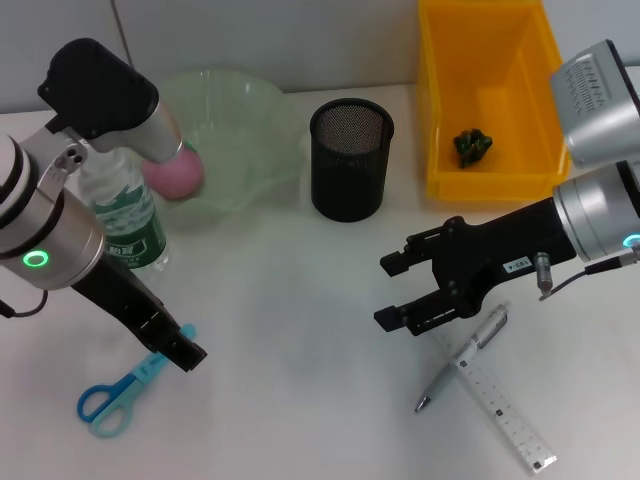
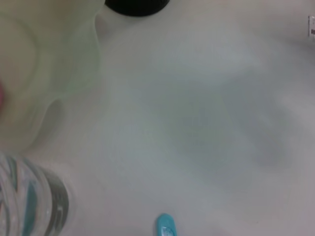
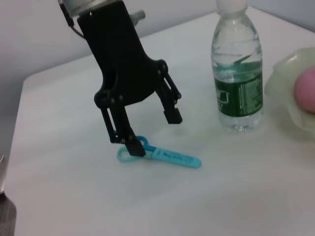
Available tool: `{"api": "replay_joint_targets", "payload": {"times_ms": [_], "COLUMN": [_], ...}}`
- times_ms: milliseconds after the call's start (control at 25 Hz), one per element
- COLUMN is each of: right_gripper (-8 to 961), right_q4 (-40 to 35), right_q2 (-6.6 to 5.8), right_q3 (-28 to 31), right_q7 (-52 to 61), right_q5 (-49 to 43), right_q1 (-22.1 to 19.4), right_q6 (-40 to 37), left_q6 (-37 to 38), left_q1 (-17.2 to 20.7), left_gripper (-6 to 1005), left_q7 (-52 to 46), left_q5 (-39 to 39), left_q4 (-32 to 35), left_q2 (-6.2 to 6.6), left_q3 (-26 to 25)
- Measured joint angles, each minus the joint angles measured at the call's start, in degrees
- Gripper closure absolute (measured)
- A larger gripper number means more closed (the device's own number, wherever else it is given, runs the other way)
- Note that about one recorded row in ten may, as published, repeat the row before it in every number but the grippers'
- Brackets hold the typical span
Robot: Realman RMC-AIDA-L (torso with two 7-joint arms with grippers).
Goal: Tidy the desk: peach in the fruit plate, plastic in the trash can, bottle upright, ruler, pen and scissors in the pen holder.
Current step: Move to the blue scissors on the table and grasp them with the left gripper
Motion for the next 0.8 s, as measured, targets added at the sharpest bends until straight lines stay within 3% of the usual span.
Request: {"api": "replay_joint_targets", "payload": {"times_ms": [400, 800], "right_gripper": [180, 181], "right_q4": [4.05, 4.53], "right_q2": [-1.57, -1.33], "right_q3": [-0.07, -0.34], "right_q7": [0.88, 0.78], "right_q5": [-0.25, -2.78], "right_q1": [3.70, 4.93], "right_q6": [0.73, 2.59], "left_q6": [-0.60, -1.46], "left_q1": [-3.76, -4.40], "left_gripper": [207, 214], "left_q7": [2.07, -0.67], "left_q5": [1.74, 4.81], "left_q4": [-7.54, -8.58], "left_q2": [0.07, -0.07], "left_q3": [-0.50, 0.24]}}
